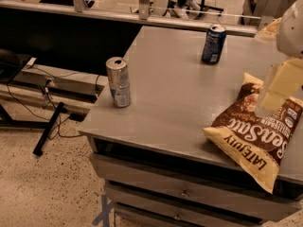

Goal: Knock pepsi can over

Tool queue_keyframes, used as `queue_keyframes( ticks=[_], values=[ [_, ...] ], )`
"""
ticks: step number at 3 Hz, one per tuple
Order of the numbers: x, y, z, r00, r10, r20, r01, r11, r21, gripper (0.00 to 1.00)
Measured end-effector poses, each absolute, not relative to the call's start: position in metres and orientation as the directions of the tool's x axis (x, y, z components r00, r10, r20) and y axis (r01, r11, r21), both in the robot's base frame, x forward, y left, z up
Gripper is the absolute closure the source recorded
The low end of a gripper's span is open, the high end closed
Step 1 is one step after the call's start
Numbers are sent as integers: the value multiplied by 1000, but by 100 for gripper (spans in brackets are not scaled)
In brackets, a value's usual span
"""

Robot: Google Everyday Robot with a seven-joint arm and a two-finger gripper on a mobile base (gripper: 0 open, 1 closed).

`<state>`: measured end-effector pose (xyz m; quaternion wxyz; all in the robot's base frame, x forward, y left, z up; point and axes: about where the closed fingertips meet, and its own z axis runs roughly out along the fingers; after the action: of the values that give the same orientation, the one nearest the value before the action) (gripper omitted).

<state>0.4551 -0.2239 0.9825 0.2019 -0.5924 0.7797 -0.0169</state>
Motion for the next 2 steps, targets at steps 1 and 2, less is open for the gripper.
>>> queue_keyframes(
  ticks=[1, 2],
  values=[
    [509, -235, 975, -229, -883, -409, -900, 352, -257, 0],
    [583, -250, 958, -266, -827, -496, -866, 431, -253, 0]
  ],
)
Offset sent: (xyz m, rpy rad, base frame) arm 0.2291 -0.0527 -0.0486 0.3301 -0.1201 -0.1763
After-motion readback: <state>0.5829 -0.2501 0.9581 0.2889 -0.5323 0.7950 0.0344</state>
